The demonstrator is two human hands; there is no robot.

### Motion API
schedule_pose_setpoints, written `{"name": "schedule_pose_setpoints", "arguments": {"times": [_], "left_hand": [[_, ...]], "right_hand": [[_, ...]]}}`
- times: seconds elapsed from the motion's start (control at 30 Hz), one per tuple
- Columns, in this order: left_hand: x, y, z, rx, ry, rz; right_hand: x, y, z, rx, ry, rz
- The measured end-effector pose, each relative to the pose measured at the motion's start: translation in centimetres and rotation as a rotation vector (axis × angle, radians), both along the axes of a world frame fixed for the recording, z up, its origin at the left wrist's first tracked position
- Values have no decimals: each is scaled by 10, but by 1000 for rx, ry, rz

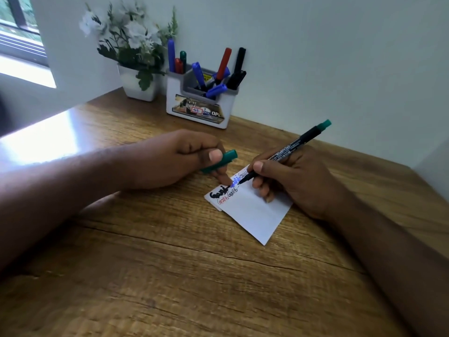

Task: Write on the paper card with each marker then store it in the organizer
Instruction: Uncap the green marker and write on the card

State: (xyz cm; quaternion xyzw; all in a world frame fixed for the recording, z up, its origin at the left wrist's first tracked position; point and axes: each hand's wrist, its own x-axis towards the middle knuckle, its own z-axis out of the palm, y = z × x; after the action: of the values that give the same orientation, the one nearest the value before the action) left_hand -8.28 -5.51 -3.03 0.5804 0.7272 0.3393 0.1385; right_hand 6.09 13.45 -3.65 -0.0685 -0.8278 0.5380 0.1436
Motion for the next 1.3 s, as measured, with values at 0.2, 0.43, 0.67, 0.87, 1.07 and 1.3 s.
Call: {"name": "schedule_pose_setpoints", "arguments": {"times": [0.2,0.43,0.67,0.87,1.07,1.3], "left_hand": [[1,0,0,-2,-24,-4],[3,0,1,-6,1,-4],[1,-1,1,-30,6,16],[-1,-1,0,-41,11,29],[-1,-1,-1,-42,15,36],[-1,-1,0,-44,19,29]], "right_hand": [[1,-2,3,38,-36,24],[2,-3,2,28,-27,8],[2,-3,3,13,-29,-14],[2,-3,3,9,-21,-22],[2,-5,4,11,-15,-35],[3,-6,4,10,-13,-67]]}}
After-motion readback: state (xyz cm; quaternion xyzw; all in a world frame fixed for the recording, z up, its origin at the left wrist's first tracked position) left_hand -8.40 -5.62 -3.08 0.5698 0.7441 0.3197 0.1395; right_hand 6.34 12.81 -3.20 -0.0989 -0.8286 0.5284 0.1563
